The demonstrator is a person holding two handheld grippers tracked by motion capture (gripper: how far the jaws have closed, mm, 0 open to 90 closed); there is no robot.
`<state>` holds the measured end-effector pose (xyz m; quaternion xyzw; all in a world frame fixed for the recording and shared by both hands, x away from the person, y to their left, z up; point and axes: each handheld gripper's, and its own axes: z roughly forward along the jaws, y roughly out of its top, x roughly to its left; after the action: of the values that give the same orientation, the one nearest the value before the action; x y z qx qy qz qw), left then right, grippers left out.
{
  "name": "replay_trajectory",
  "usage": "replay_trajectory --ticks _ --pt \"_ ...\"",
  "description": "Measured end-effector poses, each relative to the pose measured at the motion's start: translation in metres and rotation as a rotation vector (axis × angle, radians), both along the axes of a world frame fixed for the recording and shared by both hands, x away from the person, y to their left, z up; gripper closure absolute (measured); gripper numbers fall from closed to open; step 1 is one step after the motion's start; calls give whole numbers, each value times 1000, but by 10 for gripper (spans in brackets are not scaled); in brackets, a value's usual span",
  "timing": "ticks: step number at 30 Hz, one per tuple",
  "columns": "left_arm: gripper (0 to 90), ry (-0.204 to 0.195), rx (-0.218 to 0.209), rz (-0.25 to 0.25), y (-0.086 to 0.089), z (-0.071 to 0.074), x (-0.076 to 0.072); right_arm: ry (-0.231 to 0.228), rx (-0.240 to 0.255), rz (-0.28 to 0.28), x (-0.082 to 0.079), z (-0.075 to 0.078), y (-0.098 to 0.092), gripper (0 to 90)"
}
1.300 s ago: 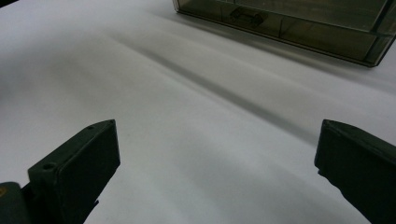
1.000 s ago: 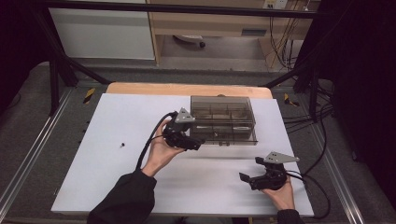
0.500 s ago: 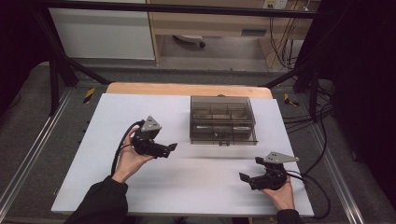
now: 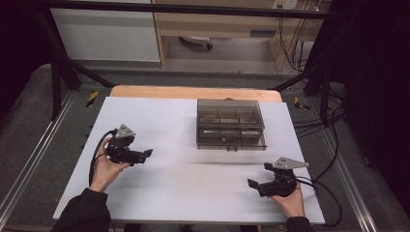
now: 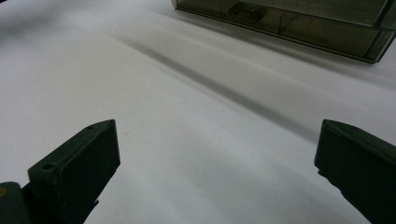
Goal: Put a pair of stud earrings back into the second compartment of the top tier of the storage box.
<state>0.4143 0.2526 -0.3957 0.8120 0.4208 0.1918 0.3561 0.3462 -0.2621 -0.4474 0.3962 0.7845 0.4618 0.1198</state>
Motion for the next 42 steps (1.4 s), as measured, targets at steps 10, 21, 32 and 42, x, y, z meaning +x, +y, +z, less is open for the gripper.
replay_trajectory --ticks 10,21,32,42 --pt "186 37 49 78 34 -20 5 -1 -2 0 0 0 0 6" --pt "356 78 72 134 50 -37 14 1 -1 -1 0 0 0 6" --pt "558 82 68 153 51 -43 20 1 -1 0 0 0 0 6" --pt "684 81 69 152 50 -45 21 1 0 2 0 0 0 6"
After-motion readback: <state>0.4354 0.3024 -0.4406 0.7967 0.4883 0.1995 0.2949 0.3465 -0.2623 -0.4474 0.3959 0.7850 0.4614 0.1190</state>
